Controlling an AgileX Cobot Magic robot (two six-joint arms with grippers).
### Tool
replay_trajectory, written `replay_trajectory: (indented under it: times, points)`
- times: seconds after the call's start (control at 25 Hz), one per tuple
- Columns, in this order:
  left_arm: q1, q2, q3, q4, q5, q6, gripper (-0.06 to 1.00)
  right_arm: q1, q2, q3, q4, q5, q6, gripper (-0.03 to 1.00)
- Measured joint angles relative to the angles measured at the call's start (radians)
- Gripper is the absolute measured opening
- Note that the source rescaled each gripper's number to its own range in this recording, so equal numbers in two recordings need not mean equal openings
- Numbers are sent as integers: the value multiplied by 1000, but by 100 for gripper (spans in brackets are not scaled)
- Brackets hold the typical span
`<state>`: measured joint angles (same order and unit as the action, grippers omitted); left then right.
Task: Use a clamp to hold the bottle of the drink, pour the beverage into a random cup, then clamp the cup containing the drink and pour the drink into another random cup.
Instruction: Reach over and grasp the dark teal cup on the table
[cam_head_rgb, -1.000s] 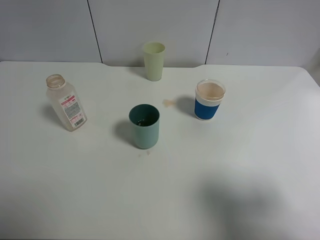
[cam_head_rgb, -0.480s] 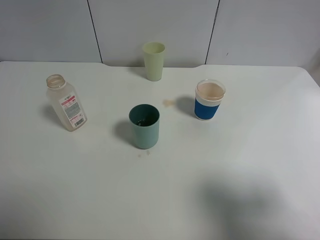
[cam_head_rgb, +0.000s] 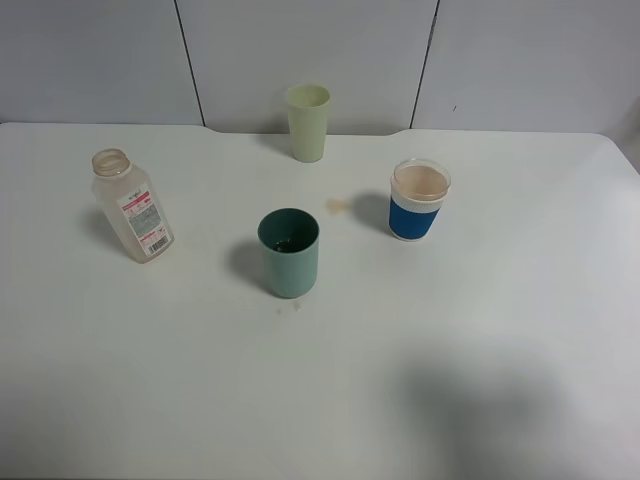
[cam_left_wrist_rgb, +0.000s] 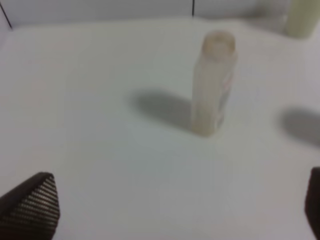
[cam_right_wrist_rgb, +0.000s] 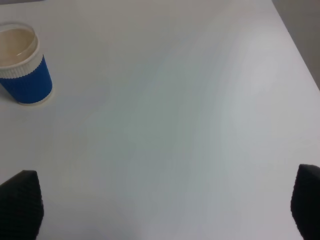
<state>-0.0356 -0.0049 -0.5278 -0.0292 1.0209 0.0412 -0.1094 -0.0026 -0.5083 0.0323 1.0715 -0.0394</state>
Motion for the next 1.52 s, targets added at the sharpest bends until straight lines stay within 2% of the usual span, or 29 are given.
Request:
replay_trajectory:
  times: [0.12, 1.52]
  points:
    - [0, 0, 22, -6, 25, 0, 100, 0, 0, 0, 0, 0, 0, 99]
    - [0, 0, 22, -11, 26, -3, 100, 0, 0, 0, 0, 0, 0, 99]
